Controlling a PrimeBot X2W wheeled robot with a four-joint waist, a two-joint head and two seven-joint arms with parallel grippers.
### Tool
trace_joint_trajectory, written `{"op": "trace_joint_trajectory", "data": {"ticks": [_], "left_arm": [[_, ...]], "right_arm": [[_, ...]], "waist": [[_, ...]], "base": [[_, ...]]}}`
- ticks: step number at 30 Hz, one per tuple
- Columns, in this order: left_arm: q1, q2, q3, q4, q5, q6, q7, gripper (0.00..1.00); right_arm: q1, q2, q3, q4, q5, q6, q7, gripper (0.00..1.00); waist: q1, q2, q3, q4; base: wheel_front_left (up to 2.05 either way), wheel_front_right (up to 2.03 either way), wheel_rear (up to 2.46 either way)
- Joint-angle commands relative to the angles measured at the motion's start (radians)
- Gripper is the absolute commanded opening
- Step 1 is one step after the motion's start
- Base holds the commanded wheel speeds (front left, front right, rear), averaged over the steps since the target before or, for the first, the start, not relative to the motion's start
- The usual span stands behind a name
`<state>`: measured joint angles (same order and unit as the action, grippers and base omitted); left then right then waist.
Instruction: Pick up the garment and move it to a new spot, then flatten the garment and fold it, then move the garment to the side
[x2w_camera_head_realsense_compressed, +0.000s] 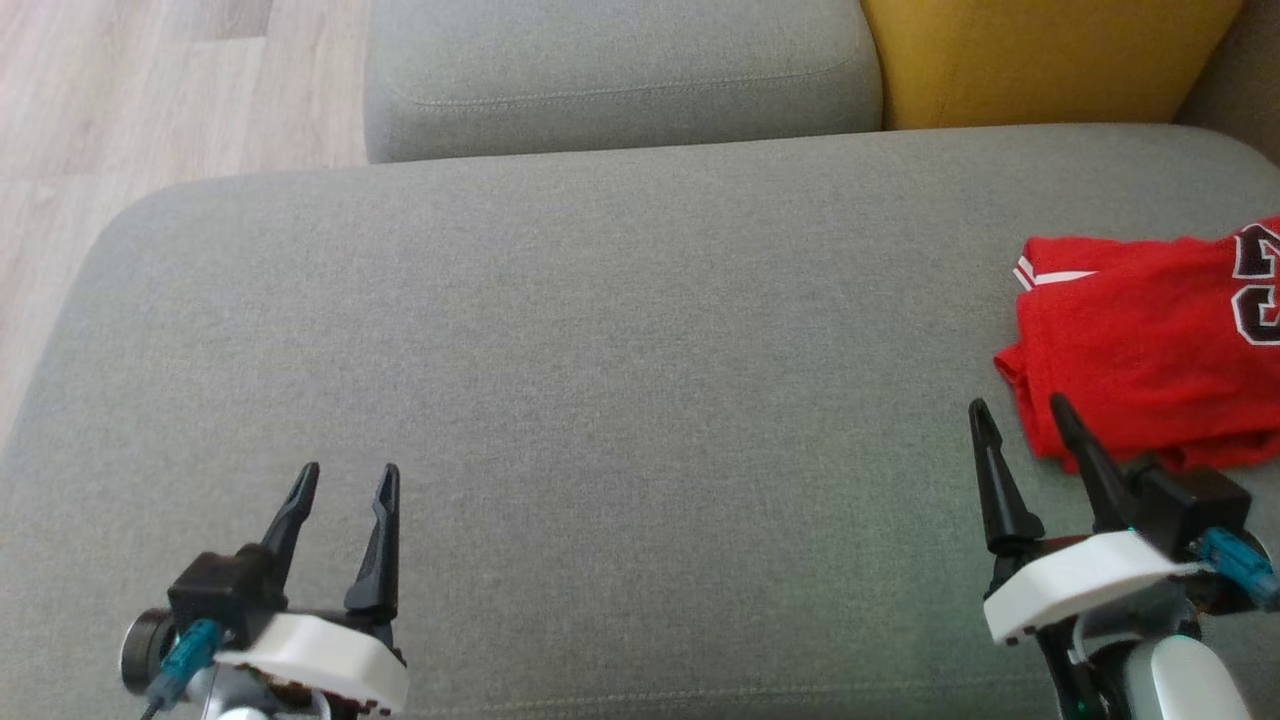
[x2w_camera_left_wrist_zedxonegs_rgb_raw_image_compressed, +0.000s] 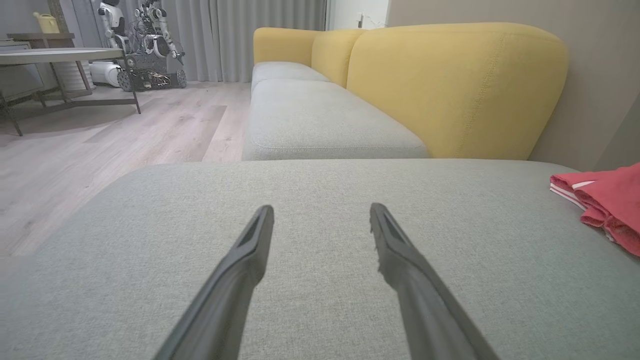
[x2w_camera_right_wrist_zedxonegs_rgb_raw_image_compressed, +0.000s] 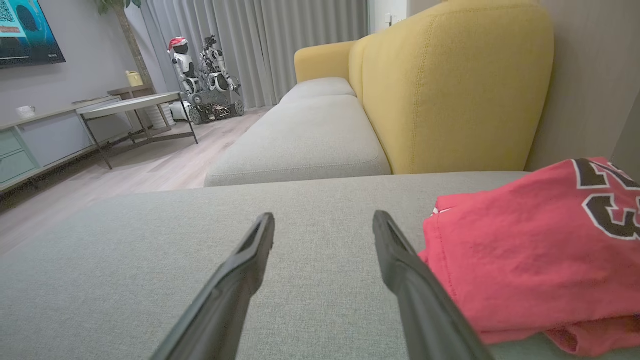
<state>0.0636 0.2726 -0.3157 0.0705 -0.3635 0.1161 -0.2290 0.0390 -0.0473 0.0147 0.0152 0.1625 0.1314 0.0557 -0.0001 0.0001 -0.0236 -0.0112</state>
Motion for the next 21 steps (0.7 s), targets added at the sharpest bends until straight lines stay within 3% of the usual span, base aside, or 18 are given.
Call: {"op": "trace_joint_trajectory", "data": {"ticks": [1,21], "left_arm": [[-0.033,0.022,0.034,-0.033,0.008,0.008,-0.002,1.00],[-0.037,0.034,0.030,-0.043,0.009,0.028,0.001,1.00]], "right_arm": [[-0.022,-0.003,0.021,-0.049,-0.011,-0.001,0.004,1.00],[-0.010,-0.003,0.022,-0.072,-0.002,-0.001,0.022,1.00]], "waist": [[0.0001,-0.0001,-0.002,0.001],[0.0001,-0.0001,-0.001,0.005]], "base": [[0.00,0.00,0.00],[0.00,0.00,0.00]]}}
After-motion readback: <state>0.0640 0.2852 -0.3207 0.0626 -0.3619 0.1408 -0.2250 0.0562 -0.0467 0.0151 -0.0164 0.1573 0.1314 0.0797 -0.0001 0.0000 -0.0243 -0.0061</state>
